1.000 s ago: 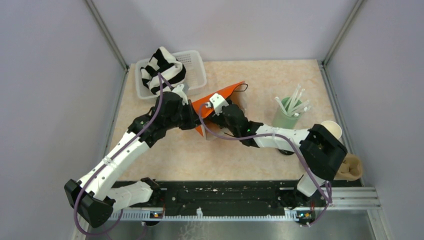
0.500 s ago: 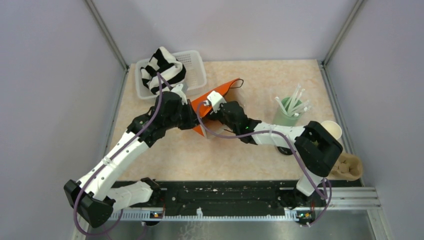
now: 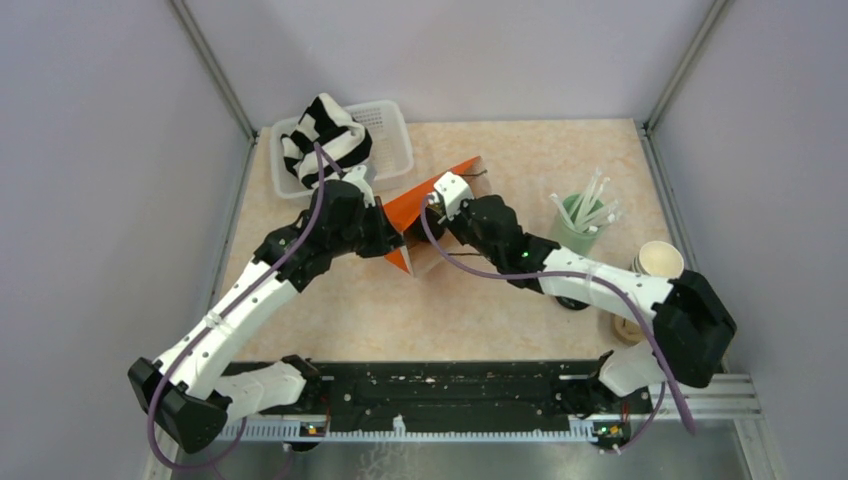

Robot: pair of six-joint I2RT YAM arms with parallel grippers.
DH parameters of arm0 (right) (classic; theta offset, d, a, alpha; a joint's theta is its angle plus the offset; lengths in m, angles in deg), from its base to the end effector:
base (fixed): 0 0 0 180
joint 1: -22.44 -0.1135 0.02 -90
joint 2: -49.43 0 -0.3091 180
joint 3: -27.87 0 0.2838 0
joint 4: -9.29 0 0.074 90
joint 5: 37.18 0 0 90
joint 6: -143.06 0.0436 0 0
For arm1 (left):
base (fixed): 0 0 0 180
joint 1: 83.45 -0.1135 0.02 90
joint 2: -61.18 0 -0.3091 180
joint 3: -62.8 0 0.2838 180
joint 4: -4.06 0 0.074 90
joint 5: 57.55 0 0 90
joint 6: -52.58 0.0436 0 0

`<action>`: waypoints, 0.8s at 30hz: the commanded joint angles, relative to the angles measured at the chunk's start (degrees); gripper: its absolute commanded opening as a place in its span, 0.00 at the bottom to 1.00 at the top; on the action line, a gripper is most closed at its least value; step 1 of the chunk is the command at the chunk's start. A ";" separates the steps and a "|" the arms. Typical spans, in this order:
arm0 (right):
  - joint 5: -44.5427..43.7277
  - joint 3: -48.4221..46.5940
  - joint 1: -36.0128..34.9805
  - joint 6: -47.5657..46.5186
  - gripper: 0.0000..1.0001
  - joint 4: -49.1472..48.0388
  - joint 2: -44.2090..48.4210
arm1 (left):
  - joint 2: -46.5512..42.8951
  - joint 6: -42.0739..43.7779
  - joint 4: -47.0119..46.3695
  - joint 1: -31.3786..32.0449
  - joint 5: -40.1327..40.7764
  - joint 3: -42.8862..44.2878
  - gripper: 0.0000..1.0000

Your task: Pack the takeout coffee

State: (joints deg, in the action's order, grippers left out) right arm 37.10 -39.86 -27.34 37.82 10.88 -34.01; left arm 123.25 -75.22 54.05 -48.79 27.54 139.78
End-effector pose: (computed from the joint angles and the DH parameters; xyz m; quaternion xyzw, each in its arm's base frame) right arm 0.2470 0.2738 0.3092 -0.3604 0.7164 0.0691 0.5934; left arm 0.1999 -0.1427 0.3921 -0.0045 0.8867 -0.3029 0.3492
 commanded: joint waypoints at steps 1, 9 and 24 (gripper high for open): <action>2.12 0.00 0.39 2.58 0.01 5.90 5.57 | 0.96 -0.18 -1.52 0.31 -0.17 3.62 0.00; 1.87 -0.95 0.47 5.56 0.24 8.61 7.74 | 0.66 -1.05 -2.36 0.26 -2.41 1.46 0.00; 5.58 -3.27 0.54 21.68 0.63 14.59 14.36 | 0.78 -2.34 -2.11 0.27 -4.42 1.00 0.00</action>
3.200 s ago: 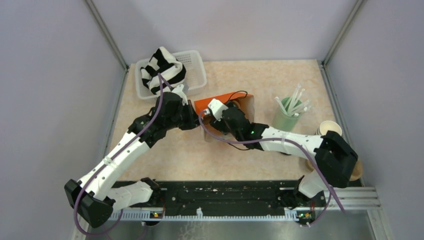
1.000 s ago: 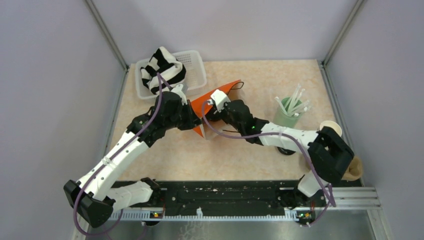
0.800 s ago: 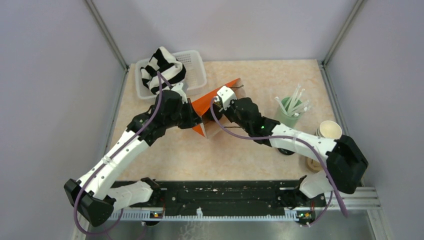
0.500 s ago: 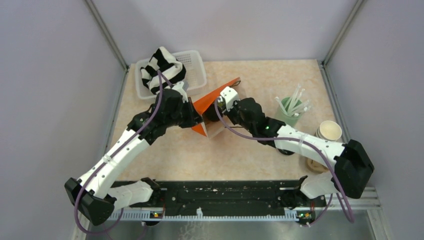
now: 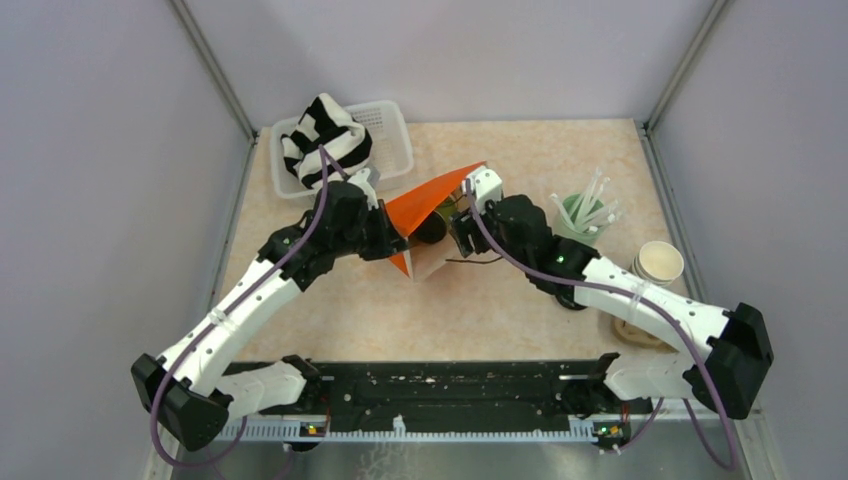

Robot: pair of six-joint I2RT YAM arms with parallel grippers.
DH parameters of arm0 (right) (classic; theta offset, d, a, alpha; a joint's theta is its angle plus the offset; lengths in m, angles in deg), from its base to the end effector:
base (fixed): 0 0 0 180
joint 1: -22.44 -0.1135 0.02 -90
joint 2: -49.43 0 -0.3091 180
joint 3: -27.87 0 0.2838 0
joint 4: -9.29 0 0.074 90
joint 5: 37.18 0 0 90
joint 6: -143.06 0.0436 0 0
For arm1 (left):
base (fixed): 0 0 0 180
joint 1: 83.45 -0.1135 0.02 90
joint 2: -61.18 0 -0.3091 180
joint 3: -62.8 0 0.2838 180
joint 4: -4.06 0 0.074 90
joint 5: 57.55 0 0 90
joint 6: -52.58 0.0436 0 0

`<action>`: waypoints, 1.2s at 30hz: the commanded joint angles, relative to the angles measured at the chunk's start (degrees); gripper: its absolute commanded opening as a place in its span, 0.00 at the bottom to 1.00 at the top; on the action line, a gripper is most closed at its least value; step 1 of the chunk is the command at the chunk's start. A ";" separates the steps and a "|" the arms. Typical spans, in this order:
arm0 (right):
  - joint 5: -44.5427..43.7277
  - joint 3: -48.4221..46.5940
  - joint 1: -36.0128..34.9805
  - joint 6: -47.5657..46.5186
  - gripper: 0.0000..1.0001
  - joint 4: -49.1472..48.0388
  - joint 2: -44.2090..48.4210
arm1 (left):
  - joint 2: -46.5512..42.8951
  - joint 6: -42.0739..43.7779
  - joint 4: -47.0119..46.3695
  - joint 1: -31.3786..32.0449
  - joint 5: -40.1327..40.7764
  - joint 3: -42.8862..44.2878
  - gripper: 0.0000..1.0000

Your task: Pack the takeout coffee

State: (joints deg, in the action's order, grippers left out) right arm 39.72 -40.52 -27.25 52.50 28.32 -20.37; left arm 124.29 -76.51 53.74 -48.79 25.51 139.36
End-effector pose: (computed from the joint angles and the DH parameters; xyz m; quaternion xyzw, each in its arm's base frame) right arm 0.2056 0.2270 0.3559 -0.2876 0.7664 0.1504 0.5544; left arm 0.2033 -0.1470 0.3859 -0.0071 0.8907 -0.3140 0.3287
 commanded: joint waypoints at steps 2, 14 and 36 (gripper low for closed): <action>3.82 -1.85 0.49 7.16 0.60 -5.56 0.27 | -0.22 -1.11 -1.78 0.27 -2.45 1.71 0.00; 30.44 -1.56 2.26 -55.12 0.55 3.75 -1.89 | -0.13 3.68 -2.05 0.28 0.10 3.01 0.00; 35.78 -18.78 8.24 -77.69 0.69 16.14 -25.38 | -1.39 12.21 -7.32 0.30 -1.44 0.70 0.00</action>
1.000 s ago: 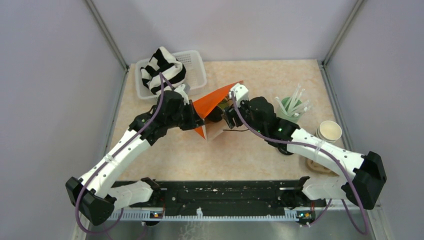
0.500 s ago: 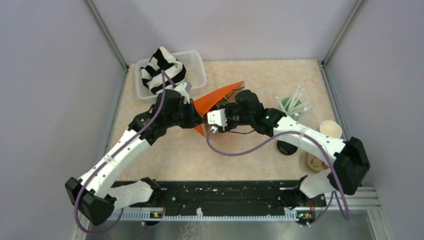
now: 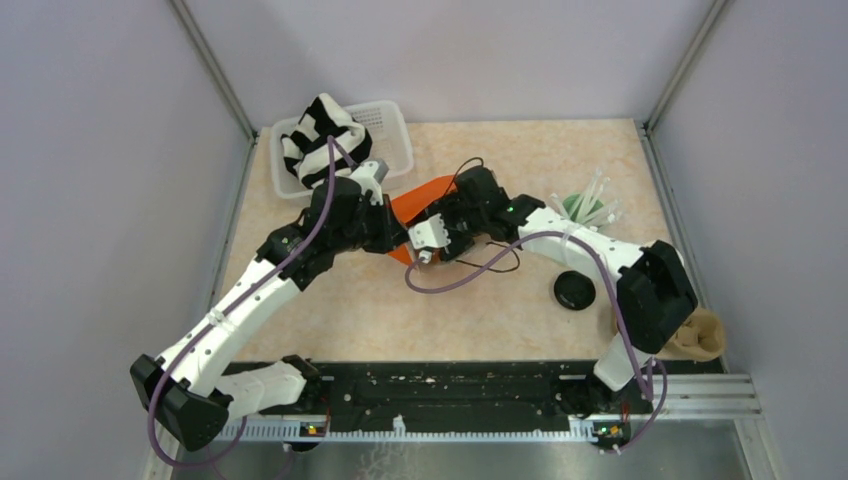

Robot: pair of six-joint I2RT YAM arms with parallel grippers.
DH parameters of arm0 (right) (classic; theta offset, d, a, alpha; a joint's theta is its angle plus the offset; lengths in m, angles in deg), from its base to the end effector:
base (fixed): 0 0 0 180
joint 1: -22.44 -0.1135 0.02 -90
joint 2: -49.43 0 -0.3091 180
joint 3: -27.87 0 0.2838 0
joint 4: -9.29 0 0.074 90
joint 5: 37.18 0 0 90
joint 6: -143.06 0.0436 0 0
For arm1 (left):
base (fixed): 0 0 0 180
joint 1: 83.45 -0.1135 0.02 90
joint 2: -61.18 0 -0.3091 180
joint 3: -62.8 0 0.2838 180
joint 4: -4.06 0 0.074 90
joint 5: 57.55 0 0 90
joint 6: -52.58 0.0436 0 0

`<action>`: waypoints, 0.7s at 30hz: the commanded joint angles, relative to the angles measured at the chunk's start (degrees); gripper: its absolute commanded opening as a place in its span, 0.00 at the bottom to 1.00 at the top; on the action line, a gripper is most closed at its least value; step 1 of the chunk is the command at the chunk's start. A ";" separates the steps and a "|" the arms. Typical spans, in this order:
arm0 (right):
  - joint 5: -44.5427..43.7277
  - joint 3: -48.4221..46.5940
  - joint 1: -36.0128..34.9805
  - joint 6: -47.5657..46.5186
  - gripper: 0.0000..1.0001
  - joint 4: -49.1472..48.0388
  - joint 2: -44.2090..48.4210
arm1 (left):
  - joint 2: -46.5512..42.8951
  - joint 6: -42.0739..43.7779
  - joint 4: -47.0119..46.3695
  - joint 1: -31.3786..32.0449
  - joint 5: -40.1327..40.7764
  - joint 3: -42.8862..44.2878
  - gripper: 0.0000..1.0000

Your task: Pack the takeout coffee

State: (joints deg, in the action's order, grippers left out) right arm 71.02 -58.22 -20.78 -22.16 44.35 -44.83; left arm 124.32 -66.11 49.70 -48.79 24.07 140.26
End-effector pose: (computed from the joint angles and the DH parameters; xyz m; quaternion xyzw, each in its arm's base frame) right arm 0.2880 0.2893 0.3024 -0.8108 0.4099 0.0315 0.4167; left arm 0.2065 -0.1505 0.3986 0.0810 0.8664 -0.3108 0.3824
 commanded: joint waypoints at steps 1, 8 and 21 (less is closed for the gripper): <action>4.19 -0.37 1.83 -3.19 0.70 -0.46 -1.15 | -1.60 1.61 -3.39 0.28 0.34 -0.61 0.00; 5.37 2.75 2.84 -3.21 0.77 -5.94 -3.10 | -1.60 -0.72 -4.24 0.27 -0.16 -2.70 0.00; 2.17 3.73 2.67 -4.92 0.77 -15.10 -9.63 | -0.99 -2.72 -4.00 0.25 0.43 -2.50 0.00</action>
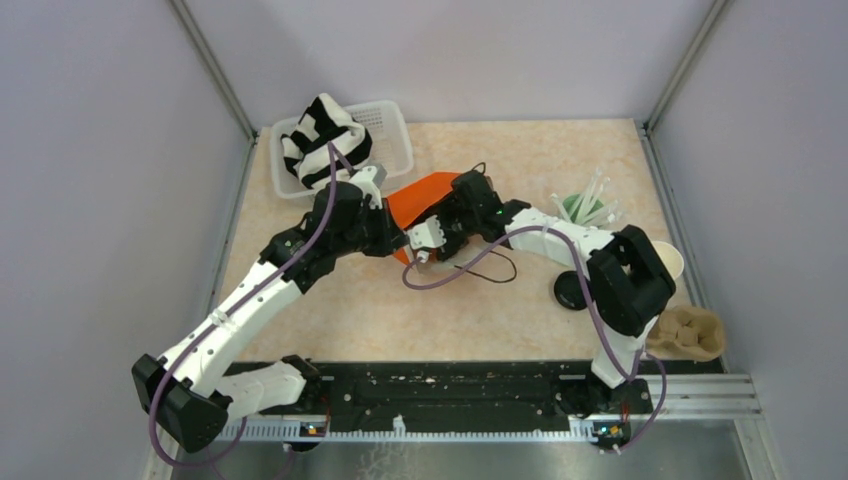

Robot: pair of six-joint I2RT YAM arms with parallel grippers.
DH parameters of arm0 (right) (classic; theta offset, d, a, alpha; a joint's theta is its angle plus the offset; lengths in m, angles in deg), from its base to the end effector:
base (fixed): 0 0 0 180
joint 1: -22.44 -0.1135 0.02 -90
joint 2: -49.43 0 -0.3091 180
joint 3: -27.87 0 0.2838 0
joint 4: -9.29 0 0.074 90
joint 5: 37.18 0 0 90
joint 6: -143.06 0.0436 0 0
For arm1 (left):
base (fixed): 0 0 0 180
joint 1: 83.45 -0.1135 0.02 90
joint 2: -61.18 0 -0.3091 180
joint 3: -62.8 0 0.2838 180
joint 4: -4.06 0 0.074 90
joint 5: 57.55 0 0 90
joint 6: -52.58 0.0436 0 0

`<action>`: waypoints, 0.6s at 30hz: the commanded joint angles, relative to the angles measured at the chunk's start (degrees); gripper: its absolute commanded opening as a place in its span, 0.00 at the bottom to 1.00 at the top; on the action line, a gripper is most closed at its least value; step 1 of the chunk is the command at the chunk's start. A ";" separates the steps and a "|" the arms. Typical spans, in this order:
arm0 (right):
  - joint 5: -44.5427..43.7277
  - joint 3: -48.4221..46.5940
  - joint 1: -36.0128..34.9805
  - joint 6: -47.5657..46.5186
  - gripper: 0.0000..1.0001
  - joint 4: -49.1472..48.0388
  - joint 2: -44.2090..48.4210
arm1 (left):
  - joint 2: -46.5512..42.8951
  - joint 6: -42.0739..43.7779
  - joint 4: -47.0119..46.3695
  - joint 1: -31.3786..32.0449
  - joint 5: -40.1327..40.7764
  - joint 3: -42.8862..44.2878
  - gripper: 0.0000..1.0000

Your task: Pack the takeout coffee

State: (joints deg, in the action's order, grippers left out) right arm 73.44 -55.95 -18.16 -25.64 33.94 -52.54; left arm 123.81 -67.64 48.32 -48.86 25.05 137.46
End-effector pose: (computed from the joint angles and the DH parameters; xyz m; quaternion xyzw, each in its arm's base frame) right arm 0.3226 0.2967 0.2495 -0.8142 0.3937 0.0265 0.4258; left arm 0.2064 -0.1492 0.3846 0.0645 0.8719 -0.3060 0.3767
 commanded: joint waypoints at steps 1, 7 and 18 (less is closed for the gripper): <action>-1.15 1.65 -0.02 -1.88 0.76 -5.27 -2.26 | -0.50 -1.36 -2.51 0.37 -0.48 0.24 0.00; -1.65 2.28 -0.67 -0.94 0.73 -9.89 -3.36 | -1.26 -2.21 -2.05 0.32 0.42 -0.20 0.00; -3.03 7.53 -1.59 2.58 0.50 -21.61 0.31 | -1.52 -3.70 -0.75 0.31 2.76 -0.13 0.00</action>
State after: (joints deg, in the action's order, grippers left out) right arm 71.02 -49.70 -19.14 -24.76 16.50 -54.47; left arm 123.81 -70.04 48.98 -48.86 27.85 137.11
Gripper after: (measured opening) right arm 0.522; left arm 0.006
